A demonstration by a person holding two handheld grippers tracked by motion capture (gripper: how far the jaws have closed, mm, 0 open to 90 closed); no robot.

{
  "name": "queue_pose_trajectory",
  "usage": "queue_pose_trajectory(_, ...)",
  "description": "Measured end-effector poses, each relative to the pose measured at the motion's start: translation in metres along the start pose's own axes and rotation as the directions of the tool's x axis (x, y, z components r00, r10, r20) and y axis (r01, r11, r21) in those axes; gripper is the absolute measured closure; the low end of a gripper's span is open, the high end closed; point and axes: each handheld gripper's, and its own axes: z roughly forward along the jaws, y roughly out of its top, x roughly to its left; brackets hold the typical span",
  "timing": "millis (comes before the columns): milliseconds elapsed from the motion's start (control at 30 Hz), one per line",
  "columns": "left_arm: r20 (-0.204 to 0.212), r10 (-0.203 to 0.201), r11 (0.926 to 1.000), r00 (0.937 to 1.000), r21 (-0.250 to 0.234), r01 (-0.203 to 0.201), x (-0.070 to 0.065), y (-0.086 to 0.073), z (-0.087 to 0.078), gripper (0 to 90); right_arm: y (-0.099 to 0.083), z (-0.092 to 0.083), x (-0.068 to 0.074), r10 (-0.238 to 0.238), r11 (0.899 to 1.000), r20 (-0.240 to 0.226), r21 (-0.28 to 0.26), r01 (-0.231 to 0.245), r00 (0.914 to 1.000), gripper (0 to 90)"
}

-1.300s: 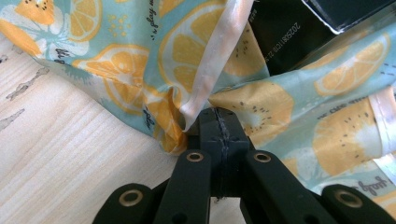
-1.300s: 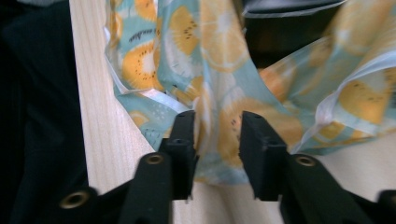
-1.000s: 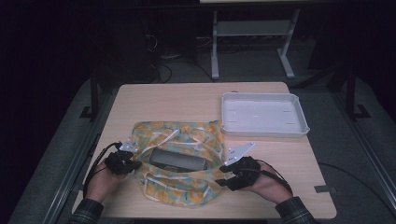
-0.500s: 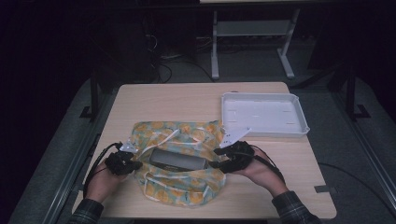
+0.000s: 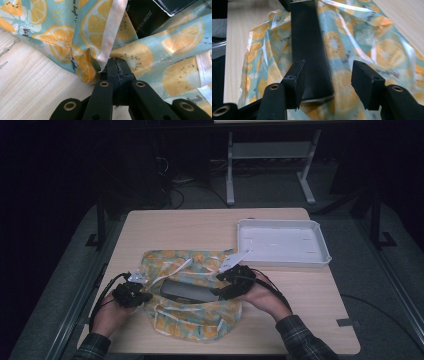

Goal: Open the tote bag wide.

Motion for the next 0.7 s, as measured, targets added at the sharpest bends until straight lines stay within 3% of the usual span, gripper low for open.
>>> queue_pose_trajectory(233, 0.003, 0.001, 1.0, 1.0, 0.002, -0.001, 0.001, 0.0, 0.0, 89.8, 0.006, 0.018, 0.01, -0.056, 0.998, -0.015, 0.029, 0.056, 0.9983, 40.9)
queue_pose_trajectory(267, 0.003, 0.001, 1.0, 1.0, 0.003, -0.001, 0.0, 0.0, 0.0, 89.8, 0.008, 0.019, 0.012, -0.039, 0.999, -0.022, 0.031, 0.039, 0.999, 40.7)
queue_pose_trajectory(367, 0.003, 0.001, 1.0, 1.0, 0.003, -0.001, 0.0, 0.0, 0.0, 89.8, 0.01, 0.025, 0.014, -0.077, 0.996, -0.024, 0.031, 0.078, 0.9967, 39.8)
queue_pose_trajectory(400, 0.005, 0.001, 1.0, 1.0, 0.004, -0.001, 0.001, 0.0, 0.0, 89.9, 0.012, 0.026, 0.017, -0.046, 0.998, -0.031, 0.038, 0.047, 0.9985, 39.2)
queue_pose_trajectory(467, 0.005, 0.001, 1.0, 1.0, 0.004, -0.001, 0.001, 0.0, 0.0, 89.8, 0.013, 0.03, 0.017, -0.076, 0.996, -0.023, 0.039, 0.077, 0.9968, 38.3)
queue_pose_trajectory(700, 0.009, -0.002, 1.0, 1.0, 0.004, 0.002, 0.001, 0.0, 0.0, 89.8, 0.015, 0.035, 0.022, -0.062, 0.997, -0.021, 0.048, 0.063, 0.9978, 36.4)
